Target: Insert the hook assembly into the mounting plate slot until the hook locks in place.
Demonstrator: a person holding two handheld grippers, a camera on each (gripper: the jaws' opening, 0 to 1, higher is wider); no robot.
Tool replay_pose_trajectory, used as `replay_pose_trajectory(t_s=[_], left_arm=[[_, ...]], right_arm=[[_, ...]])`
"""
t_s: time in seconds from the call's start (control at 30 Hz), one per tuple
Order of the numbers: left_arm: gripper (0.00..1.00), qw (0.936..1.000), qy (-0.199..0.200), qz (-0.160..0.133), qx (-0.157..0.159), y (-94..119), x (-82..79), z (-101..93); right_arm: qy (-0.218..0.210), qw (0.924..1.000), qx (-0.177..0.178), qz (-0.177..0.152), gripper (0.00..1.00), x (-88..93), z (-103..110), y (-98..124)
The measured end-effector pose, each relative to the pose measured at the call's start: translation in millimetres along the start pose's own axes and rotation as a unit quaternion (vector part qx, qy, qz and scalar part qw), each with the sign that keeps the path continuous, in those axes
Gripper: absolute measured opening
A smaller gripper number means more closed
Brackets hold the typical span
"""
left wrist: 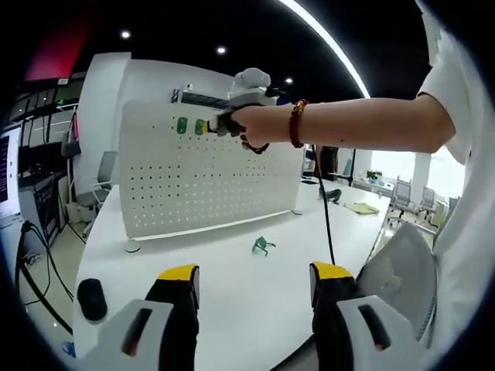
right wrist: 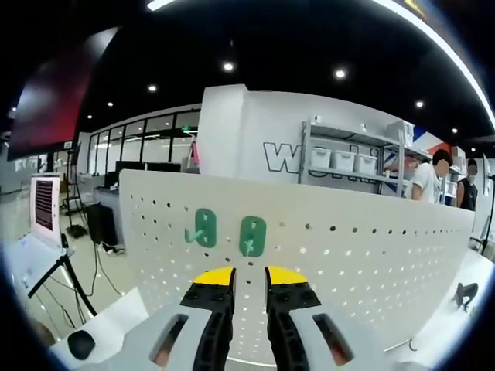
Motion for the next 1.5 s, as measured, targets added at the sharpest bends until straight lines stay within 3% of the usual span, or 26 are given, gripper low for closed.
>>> replay_pose_trajectory(t_s=[0.33, 0.6, 0.7, 1.07, 1.5], left_arm=[[0.62, 1.0, 0.0, 0.008, 0.004, -7, -3.5, -19.9], [0.61, 0.9998, 0.006, 0.01, 0.017, -22, -5.7, -39.5], [0.62, 0.9996, 0.008, 0.015, 0.02, -29, -6.6, -46.4], [0.65, 0.9992, 0.002, 0.026, 0.029, -44, -5.8, -70.7], [0.65, 0.9982, -0.004, 0.042, 0.043, -51, -3.1, -77.9]], right_arm=[[-0.004, 0.9995, -0.03, 0.007, 0.14, 5.4, -2, 13], [-0.009, 0.9976, -0.067, 0.014, 0.21, 18.9, -12, 22], [-0.007, 0.9977, -0.067, 0.006, 0.21, 20.4, -18, 29], [-0.029, 0.9911, -0.13, -0.007, 0.28, 39.6, -29, 52], [-0.04, 0.9875, -0.152, -0.008, 0.29, 66.0, -55, 85]])
Point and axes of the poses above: the point that each gripper's makers call its tool centre point, and the gripper's own axes: y roughly backward along the fingers, z roughly to its left, x roughly out of its underside, the point moved 7 cm from there along y, roughly backward along the fingers, and after that the axes turned 3 degrees about y, right-handed, at the moved point
